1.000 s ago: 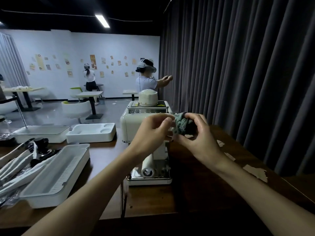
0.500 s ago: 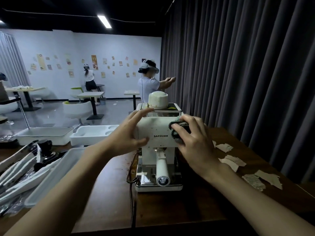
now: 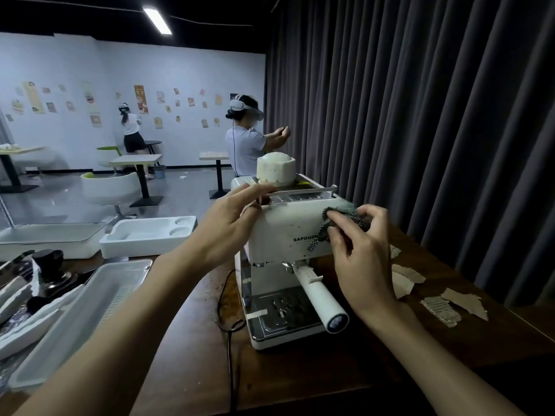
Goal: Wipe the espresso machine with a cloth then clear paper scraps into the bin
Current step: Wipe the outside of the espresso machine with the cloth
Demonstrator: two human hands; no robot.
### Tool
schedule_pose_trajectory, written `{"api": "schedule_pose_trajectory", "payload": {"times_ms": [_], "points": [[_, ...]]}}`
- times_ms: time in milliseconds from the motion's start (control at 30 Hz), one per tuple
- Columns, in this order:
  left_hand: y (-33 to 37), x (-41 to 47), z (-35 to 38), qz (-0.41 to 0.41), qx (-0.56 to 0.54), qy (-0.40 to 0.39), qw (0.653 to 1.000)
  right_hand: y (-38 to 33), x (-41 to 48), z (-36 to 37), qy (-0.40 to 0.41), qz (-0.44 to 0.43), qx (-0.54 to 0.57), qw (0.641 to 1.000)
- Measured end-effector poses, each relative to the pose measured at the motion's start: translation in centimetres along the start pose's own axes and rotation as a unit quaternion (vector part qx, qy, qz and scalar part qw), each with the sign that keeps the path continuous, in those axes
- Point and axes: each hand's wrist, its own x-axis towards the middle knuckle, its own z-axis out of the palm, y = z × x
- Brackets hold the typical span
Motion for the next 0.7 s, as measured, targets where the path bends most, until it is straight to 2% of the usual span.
{"api": "schedule_pose_trajectory", "payload": {"times_ms": [133, 300, 400, 467, 600, 700], "points": [[-0.3, -0.1, 0.3, -0.007, -0.023, -0.003, 1.000, -1.2, 0.0, -0.3, 0.010, 0.042, 0.047, 0.998], [-0.4, 0.3, 0.2, 0.003, -0.038, 0.014, 0.999, -4.9, -0.4, 0.8, -0.072, -0.076, 0.024, 0.994], [-0.5, 0.2, 0.2, -0.001, -0.046, 0.023, 0.999, -5.7, -0.2, 1.3, -0.102, -0.108, 0.019, 0.989], [-0.5, 0.0, 0.2, -0.001, -0.037, 0.023, 0.999, -5.0, 0.1, 1.1, -0.085, -0.102, 0.024, 0.991], [-0.7, -0.1, 0.4, 0.002, -0.023, 0.021, 1.000, -2.4, 1.5, -0.2, -0.026, -0.003, 0.025, 0.999], [-0.7, -0.2, 0.3, 0.001, -0.041, 0.018, 0.999, -1.9, 2.0, -0.8, -0.037, -0.017, -0.016, 0.999]]}}
